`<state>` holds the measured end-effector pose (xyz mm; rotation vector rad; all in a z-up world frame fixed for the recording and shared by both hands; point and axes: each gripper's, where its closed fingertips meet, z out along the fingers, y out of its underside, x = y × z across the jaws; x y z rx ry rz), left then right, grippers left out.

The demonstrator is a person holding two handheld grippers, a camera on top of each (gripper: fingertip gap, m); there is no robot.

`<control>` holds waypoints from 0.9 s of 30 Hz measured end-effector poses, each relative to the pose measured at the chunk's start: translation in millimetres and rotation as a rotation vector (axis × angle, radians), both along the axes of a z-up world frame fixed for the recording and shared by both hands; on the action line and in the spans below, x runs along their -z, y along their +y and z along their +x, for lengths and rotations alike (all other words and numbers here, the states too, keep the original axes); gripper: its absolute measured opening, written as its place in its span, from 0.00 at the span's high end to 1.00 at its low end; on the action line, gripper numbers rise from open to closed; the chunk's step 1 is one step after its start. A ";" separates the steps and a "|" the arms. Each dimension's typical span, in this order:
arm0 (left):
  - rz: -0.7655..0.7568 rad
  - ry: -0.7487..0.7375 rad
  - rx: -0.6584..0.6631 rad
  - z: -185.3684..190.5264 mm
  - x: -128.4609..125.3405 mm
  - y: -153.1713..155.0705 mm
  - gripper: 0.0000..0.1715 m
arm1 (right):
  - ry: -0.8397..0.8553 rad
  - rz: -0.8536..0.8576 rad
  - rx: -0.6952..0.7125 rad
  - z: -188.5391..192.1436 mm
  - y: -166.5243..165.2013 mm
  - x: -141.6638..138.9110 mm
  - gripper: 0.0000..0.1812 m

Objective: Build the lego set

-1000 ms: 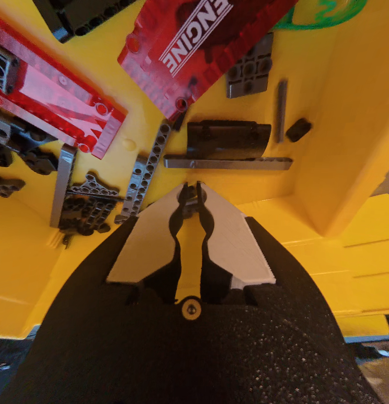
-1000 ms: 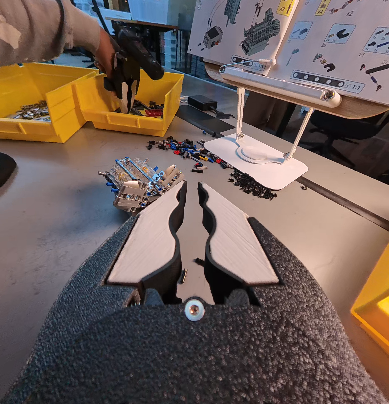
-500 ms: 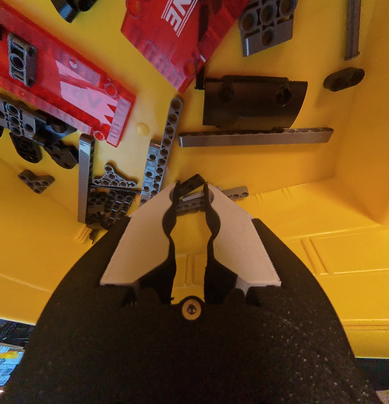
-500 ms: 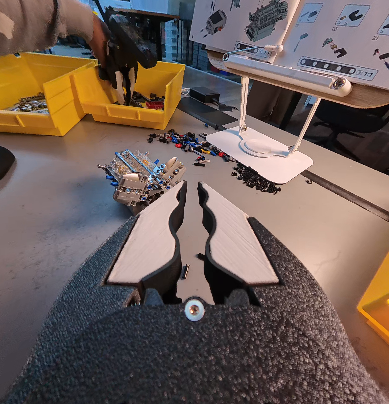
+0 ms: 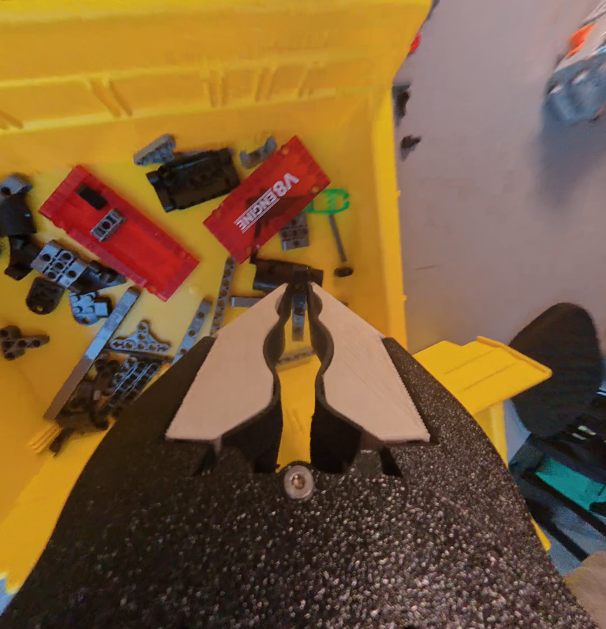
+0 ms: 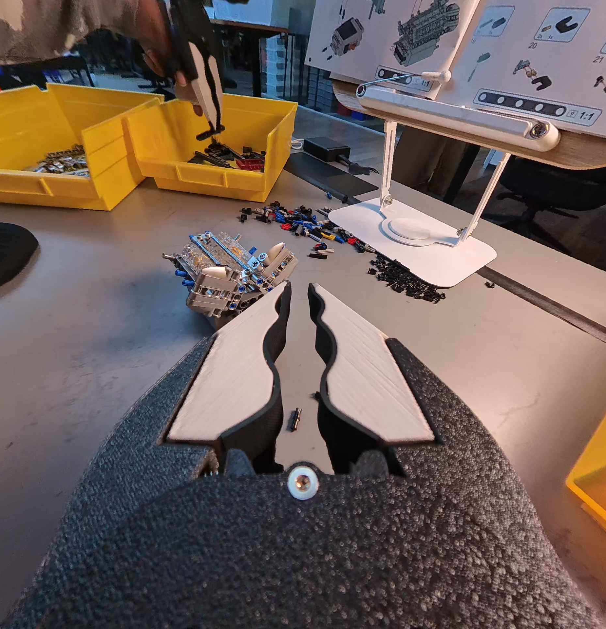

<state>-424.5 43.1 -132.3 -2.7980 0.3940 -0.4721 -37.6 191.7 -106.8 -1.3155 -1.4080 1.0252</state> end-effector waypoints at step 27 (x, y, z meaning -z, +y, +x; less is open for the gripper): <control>0.139 0.342 -0.132 -69.6 -5.8 18.8 0.86 | -0.045 -0.007 -0.016 2.0 -8.5 19.5 0.95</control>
